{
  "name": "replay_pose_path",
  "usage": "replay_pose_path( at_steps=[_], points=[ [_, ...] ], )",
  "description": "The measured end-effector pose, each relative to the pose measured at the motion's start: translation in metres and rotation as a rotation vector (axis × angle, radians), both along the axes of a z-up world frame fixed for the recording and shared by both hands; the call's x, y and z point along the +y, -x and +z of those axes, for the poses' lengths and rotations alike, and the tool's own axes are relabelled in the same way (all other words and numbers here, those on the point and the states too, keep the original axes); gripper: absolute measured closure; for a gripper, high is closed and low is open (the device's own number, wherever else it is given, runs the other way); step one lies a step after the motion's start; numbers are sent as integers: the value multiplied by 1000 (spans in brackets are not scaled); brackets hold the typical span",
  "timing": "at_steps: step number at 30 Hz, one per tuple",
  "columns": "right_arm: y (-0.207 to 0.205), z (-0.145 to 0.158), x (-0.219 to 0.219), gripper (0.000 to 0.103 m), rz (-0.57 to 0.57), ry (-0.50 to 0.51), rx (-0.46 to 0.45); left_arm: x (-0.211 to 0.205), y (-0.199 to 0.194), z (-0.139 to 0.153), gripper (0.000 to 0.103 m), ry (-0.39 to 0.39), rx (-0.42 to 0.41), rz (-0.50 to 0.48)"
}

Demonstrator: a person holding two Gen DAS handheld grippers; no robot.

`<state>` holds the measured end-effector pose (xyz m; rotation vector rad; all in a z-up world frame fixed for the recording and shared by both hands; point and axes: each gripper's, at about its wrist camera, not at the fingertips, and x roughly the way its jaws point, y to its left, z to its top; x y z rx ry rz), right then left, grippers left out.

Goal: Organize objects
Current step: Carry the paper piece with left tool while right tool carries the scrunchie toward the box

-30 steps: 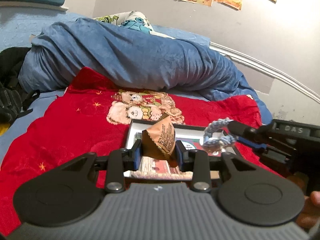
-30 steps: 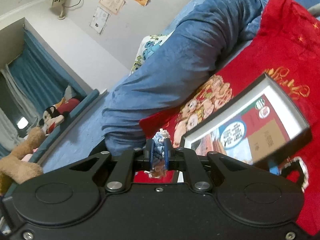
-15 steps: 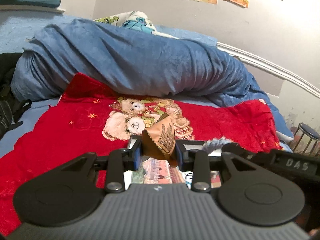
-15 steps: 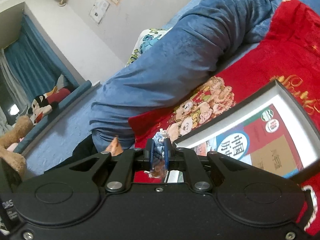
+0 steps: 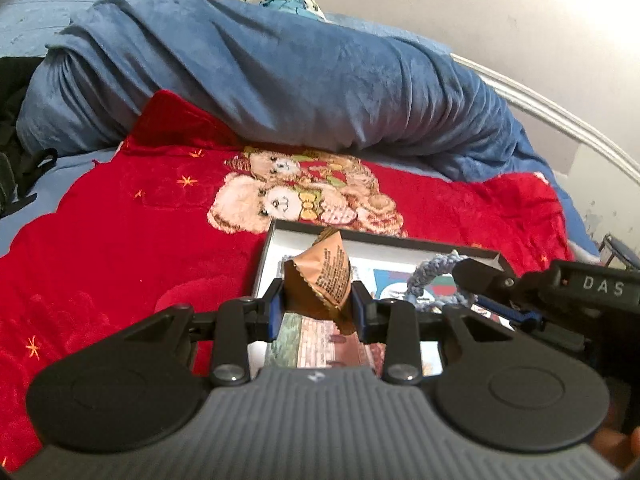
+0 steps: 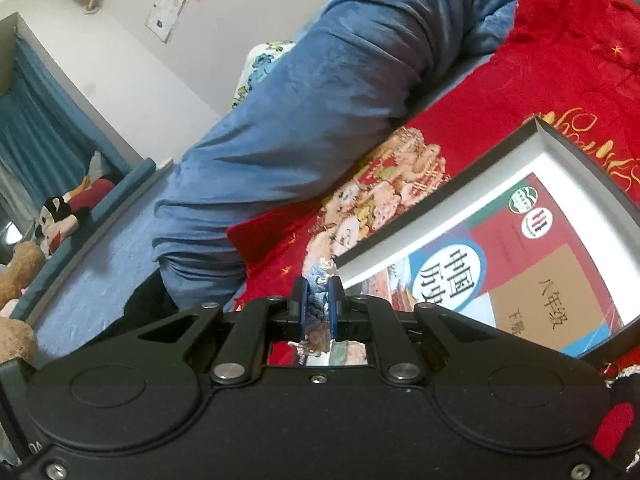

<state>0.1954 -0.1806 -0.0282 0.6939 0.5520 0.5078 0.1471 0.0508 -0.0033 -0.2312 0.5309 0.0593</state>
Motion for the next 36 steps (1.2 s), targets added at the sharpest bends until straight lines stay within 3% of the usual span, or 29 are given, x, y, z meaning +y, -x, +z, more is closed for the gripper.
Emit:
replay_pose_path(
  at_steps=[4, 14, 17, 23, 30, 36],
  points=[
    [2, -6, 9, 92, 21, 28, 9, -2, 0, -8, 64, 22, 30, -5],
    [6, -15, 30, 92, 35, 137, 46, -21, 7, -23, 64, -63, 67, -44],
    [4, -17, 32, 92, 5, 192, 84, -19, 6, -22, 64, -57, 74, -50],
    [2, -24, 31, 92, -2, 185, 121, -10, 4, -26, 64, -34, 105, -40],
    [6, -22, 38, 92, 4, 245, 114, -8, 1, -30, 64, -19, 118, -36],
    [4, -24, 38, 92, 14, 223, 139, -15, 0, -35, 64, -72, 125, -42]
  ],
)
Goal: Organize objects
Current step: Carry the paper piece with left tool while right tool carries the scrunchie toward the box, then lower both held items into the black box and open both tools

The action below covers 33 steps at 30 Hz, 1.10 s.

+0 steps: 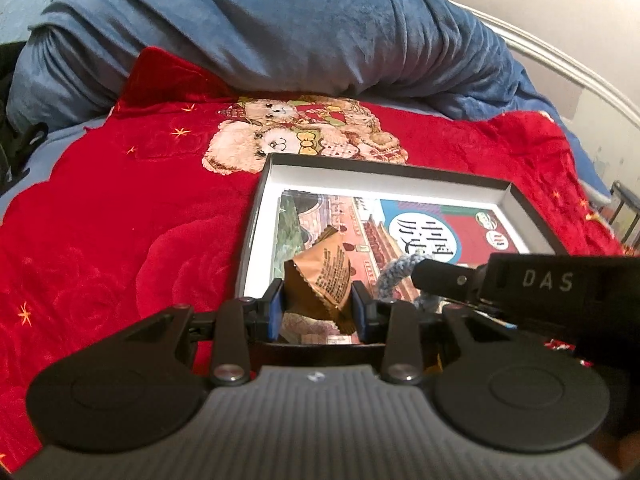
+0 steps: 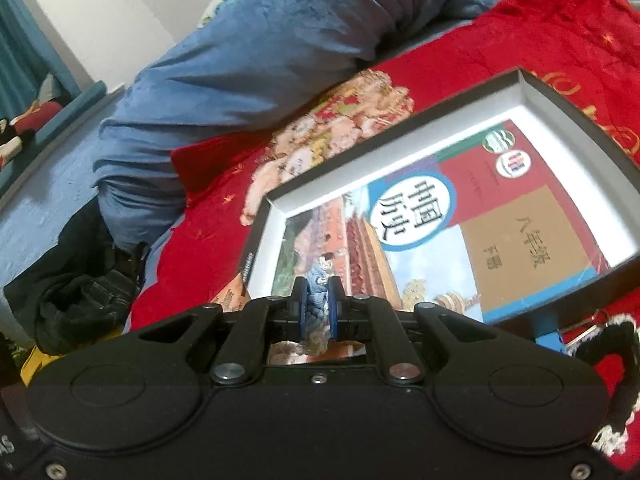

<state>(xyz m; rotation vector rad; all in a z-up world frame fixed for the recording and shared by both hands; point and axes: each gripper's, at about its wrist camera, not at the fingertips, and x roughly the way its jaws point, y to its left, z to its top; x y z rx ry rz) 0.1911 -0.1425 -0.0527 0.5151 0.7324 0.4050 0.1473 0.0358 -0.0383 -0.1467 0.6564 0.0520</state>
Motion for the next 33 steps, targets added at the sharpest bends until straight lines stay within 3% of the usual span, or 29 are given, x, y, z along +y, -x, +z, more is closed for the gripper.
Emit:
replay_pose_path(
  at_steps=[8, 30, 32, 33],
  points=[
    [-1, -9, -7, 92, 3, -110, 24, -1, -1, -4, 64, 6, 14, 3],
    [-1, -10, -3, 92, -24, -31, 34, -14, -4, -11, 62, -29, 40, -36],
    [-1, -10, -3, 92, -25, -27, 38, -14, -4, -11, 58, -26, 40, -36],
    [-1, -10, -2, 92, -24, -23, 39, -13, -5, -11, 50, -22, 40, -36]
  ],
)
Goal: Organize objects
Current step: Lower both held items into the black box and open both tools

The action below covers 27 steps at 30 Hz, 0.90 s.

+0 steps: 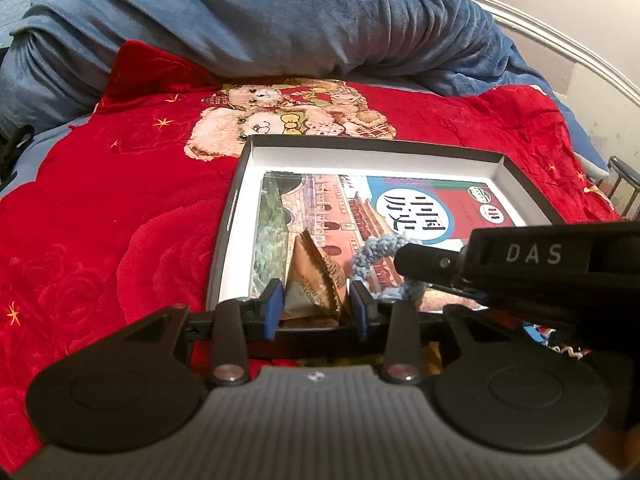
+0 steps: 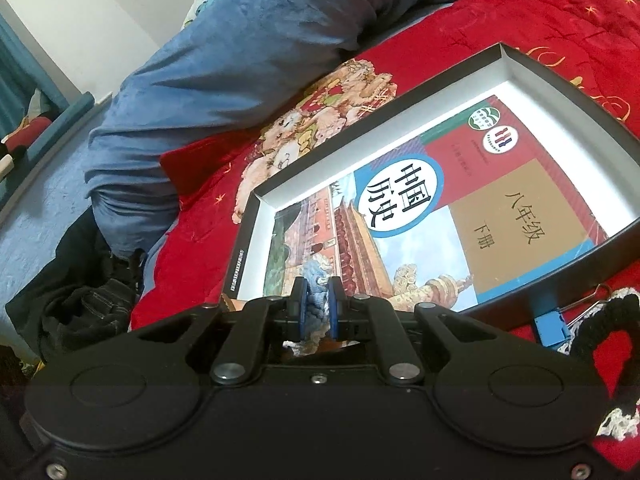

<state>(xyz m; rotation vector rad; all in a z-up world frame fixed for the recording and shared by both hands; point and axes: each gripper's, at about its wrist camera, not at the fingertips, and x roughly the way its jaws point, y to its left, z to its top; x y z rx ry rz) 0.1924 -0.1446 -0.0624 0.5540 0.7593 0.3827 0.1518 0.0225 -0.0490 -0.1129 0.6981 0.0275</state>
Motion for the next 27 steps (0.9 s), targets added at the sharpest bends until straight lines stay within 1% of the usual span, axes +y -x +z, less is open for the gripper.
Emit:
replay_pose_path(
  at_steps=[3, 10, 13, 14, 15, 17, 18, 19, 20, 27],
  points=[
    [-1, -1, 1, 91, -1, 16, 18, 1, -1, 0, 49, 41, 3, -1],
    [0, -5, 3, 88, -10, 15, 44, 2, -1, 1, 48, 43, 10, -1],
    [5, -3, 3, 87, -31, 20, 42, 3, 0, 4, 43, 42, 14, 4],
    [7, -2, 3, 87, -38, 23, 43, 3, 2, 5, 39, 34, 13, 14],
    [9, 1, 4, 86, -50, 30, 41, 3, 3, 7, 35, 27, 8, 23],
    [13, 5, 1, 81, -58, 33, 30, 5, 8, 12, 30, 21, -8, 37],
    [16, 8, 0, 76, -67, 30, 24, 7, 11, 14, 27, 26, -16, 40],
    [19, 10, -2, 71, -73, 23, 19, 10, 13, 17, 26, 33, -20, 42],
    [22, 13, -3, 69, -75, 13, 13, 11, 16, 21, 25, 39, -26, 43],
    [46, 35, -8, 55, -86, -13, -36, 14, 39, 46, 19, 40, -73, 45]
  ],
)
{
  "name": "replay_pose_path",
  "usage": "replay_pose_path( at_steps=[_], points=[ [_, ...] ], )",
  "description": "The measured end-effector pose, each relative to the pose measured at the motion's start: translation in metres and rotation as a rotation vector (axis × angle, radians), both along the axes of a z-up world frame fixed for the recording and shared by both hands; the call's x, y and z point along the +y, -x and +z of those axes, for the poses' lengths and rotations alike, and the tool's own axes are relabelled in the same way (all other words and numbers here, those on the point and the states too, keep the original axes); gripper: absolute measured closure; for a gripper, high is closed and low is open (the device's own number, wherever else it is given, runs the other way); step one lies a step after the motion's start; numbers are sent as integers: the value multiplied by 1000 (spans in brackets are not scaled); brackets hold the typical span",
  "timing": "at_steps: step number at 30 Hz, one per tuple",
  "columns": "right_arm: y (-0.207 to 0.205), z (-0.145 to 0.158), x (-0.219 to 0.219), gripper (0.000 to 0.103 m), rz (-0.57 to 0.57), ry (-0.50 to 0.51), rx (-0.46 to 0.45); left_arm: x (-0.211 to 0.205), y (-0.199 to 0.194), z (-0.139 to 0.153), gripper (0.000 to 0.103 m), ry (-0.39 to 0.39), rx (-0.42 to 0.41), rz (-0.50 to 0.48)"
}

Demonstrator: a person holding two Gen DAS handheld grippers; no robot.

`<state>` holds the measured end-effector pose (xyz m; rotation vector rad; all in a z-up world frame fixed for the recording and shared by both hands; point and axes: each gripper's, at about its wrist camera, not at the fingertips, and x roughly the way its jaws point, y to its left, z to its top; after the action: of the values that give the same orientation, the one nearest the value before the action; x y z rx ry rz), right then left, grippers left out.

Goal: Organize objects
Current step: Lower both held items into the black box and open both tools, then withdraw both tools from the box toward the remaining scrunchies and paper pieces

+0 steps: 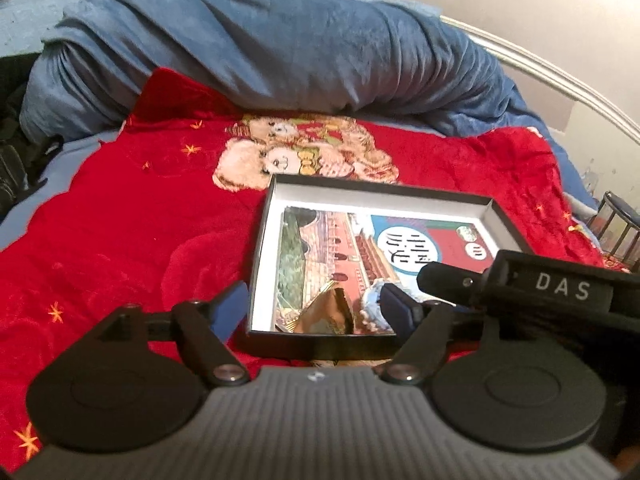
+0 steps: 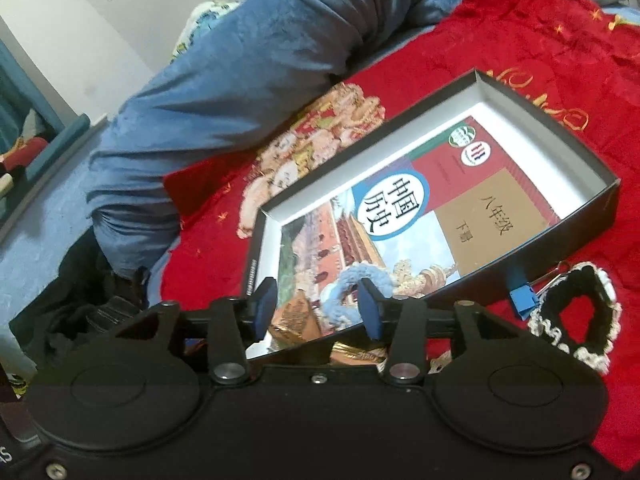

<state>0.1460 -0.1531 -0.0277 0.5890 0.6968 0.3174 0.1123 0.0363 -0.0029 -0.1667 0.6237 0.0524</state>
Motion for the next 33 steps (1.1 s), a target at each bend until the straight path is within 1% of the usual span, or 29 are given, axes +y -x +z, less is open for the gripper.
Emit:
replay_pose_path(
  at_steps=[3, 6, 9, 11, 12, 13, 16, 21, 24, 27, 30, 33],
  points=[
    [13, 9, -7, 49, -3, -18, -23, -1, 12, 9, 13, 3, -13, 12],
    [24, 16, -12, 41, -3, -24, -35, -1, 23, 16, 9, 12, -22, 15],
    [37, 22, -15, 33, -10, -24, -44, -2, 34, 23, 4, -7, -36, 20],
    [45, 25, -17, 25, -18, -22, -52, -2, 43, 29, 0, -23, -52, 22],
    [51, 27, -19, 19, -29, -21, -59, -2, 47, 31, 0, -30, -57, 19],
    [55, 28, -20, 15, -35, -23, -65, -2, 50, 33, 0, -35, -56, 15],
    [70, 32, -24, 5, -32, -28, -90, 3, 58, 34, 0, -39, -38, 20],
    [87, 38, -24, 0, -31, 1, -107, 15, 66, 28, 0, -28, 10, 86],
    [91, 39, -20, 0, -41, 16, -120, 14, 65, 25, 0, -55, 15, 88],
    [90, 39, -13, 0, -29, 54, -132, 3, 64, 20, 0, -125, 0, 61],
    [84, 34, -10, 0, 1, 64, -100, -14, 60, 14, 0, -218, 7, 38],
    [82, 30, -9, 0, -4, 79, -85, -30, 55, 10, 0, -302, 15, 26]
  ],
)
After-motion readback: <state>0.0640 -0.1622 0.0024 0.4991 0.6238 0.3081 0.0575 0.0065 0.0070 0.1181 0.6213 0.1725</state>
